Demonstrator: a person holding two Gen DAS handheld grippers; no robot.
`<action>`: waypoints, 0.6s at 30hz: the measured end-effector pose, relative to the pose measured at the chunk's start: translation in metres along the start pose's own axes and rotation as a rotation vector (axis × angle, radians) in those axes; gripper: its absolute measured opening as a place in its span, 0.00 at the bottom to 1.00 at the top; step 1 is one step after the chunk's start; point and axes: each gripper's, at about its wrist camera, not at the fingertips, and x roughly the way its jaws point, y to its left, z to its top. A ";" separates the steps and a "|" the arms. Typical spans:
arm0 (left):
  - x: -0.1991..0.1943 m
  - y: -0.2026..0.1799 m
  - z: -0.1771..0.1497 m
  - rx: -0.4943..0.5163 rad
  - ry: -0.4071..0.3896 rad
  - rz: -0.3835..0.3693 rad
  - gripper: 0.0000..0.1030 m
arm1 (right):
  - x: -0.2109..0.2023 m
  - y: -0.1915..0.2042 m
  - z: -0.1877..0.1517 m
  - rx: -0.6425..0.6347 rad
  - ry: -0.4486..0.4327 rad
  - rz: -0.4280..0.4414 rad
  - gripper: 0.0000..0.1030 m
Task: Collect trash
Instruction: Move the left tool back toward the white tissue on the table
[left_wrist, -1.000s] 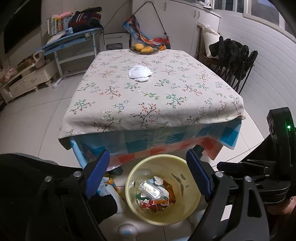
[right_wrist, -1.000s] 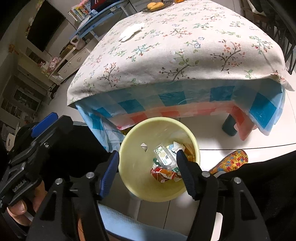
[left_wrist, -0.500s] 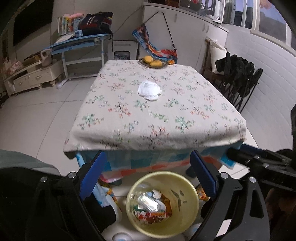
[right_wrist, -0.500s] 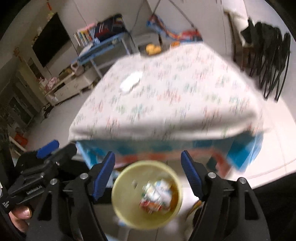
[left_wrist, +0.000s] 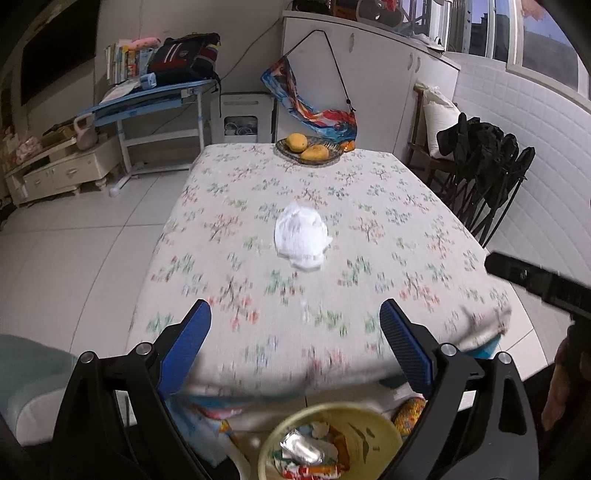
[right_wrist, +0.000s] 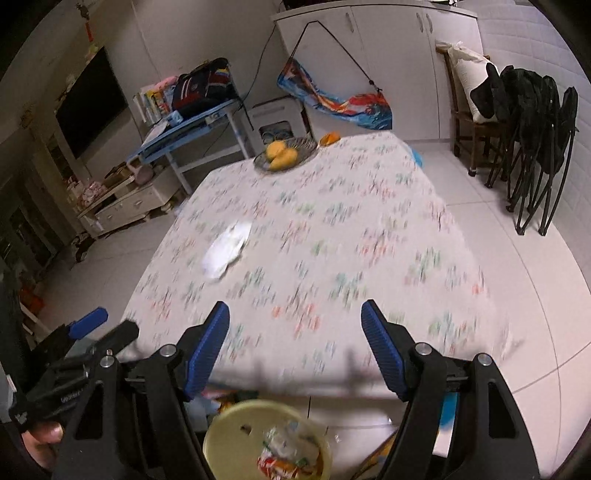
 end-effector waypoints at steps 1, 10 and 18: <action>0.006 0.000 0.005 -0.002 0.002 -0.001 0.87 | 0.008 -0.003 0.009 0.004 0.003 -0.004 0.69; 0.072 -0.004 0.053 -0.006 0.039 -0.027 0.87 | 0.086 -0.026 0.093 0.052 0.020 -0.040 0.69; 0.108 -0.004 0.075 -0.049 0.082 -0.066 0.88 | 0.165 -0.044 0.182 0.167 0.051 -0.038 0.64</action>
